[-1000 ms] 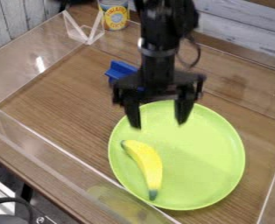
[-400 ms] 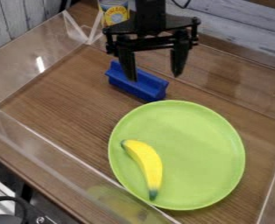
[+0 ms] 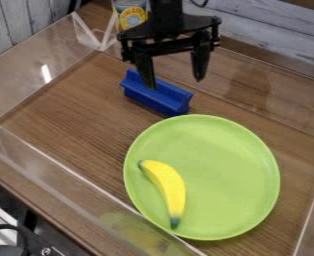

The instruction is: Put the banana in the green plate

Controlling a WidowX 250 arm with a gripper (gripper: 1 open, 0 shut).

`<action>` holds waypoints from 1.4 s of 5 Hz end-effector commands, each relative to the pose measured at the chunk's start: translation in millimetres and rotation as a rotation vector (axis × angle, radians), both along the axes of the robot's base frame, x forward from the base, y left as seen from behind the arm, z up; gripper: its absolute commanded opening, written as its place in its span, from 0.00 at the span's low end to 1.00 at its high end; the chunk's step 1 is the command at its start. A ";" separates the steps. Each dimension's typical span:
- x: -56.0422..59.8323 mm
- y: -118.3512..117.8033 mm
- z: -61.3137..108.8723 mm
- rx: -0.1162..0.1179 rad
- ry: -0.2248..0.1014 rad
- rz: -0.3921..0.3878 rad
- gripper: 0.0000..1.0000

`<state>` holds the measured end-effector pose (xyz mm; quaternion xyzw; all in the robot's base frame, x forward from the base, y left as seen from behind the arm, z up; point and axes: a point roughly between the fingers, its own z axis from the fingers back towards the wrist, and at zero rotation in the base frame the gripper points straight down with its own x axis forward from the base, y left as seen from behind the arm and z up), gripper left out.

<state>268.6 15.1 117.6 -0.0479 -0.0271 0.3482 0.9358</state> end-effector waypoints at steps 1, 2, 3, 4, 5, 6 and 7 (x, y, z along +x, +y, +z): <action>4.2 4.0 -1.9 -0.003 -0.040 0.031 1.00; 5.9 5.9 -9.3 -0.004 -0.051 0.052 1.00; 7.1 7.0 -15.3 -0.002 -0.058 0.062 1.00; 9.1 9.0 -20.1 0.000 -0.065 0.069 1.00; 11.2 11.1 -23.6 0.003 -0.075 0.072 1.00; 13.4 13.0 -26.6 0.003 -0.084 0.075 1.00; 15.7 15.2 -29.5 0.004 -0.095 0.076 1.00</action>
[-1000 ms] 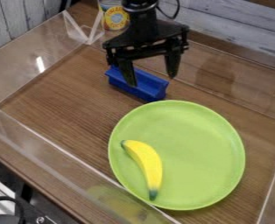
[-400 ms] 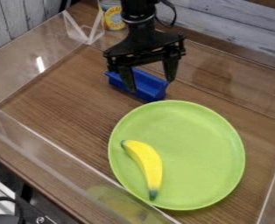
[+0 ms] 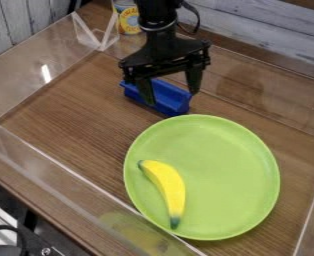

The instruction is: Put the banana in the green plate

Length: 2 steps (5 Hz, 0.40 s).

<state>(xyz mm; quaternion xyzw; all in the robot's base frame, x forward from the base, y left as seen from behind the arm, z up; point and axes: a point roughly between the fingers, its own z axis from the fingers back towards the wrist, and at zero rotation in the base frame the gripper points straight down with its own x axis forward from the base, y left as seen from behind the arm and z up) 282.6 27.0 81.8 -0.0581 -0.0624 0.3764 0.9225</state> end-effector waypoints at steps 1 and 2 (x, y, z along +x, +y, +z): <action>4.3 5.9 3.7 0.001 -0.035 0.017 1.00; 6.8 8.4 1.5 0.001 -0.048 0.018 1.00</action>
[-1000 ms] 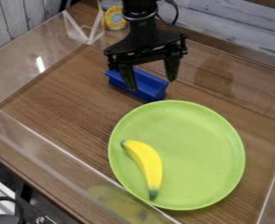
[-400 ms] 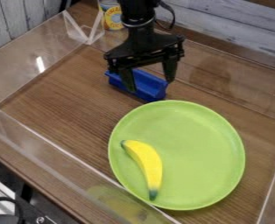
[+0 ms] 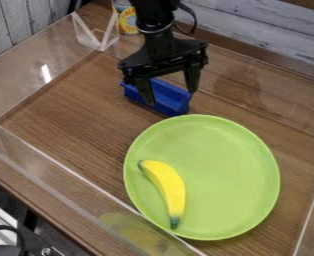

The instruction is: Put the banana in the green plate

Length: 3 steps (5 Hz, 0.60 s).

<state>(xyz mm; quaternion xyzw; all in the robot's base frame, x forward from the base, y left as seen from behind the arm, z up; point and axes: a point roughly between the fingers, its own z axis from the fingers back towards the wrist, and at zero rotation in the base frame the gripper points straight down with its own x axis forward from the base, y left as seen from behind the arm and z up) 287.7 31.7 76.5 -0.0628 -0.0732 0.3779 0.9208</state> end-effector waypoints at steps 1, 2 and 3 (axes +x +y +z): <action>3.1 5.1 5.3 0.002 -0.035 0.011 1.00; 3.9 5.9 4.3 0.005 -0.045 0.005 1.00; 4.8 6.7 3.4 0.007 -0.055 0.000 1.00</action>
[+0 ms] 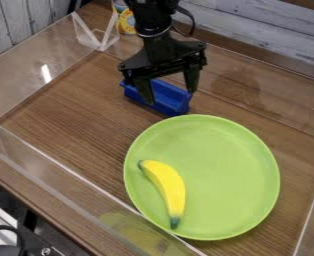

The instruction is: Put the banana in the green plate

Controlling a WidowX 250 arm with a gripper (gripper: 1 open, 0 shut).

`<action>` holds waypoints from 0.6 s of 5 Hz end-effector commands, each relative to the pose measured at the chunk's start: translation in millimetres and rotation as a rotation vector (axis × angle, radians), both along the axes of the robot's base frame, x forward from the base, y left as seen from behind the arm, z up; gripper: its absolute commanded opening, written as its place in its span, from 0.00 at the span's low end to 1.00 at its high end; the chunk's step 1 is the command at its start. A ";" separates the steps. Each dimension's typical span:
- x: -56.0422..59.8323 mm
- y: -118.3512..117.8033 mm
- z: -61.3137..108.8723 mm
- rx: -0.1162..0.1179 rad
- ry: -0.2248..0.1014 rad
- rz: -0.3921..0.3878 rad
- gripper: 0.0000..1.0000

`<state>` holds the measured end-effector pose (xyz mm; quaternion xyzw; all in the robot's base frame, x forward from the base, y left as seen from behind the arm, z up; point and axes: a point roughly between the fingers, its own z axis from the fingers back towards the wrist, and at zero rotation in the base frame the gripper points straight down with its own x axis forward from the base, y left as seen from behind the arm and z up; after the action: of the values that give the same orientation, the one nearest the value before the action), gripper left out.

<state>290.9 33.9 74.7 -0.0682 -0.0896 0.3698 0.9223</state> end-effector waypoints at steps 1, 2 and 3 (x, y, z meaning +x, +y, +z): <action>-8.5 -2.6 4.2 0.014 -0.009 -0.002 1.00; -21.6 -11.9 4.0 0.025 0.004 -0.022 1.00; -29.1 -18.5 2.4 0.029 0.014 -0.038 1.00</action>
<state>258.3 15.3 65.1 -0.0499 -0.0658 0.3557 0.9310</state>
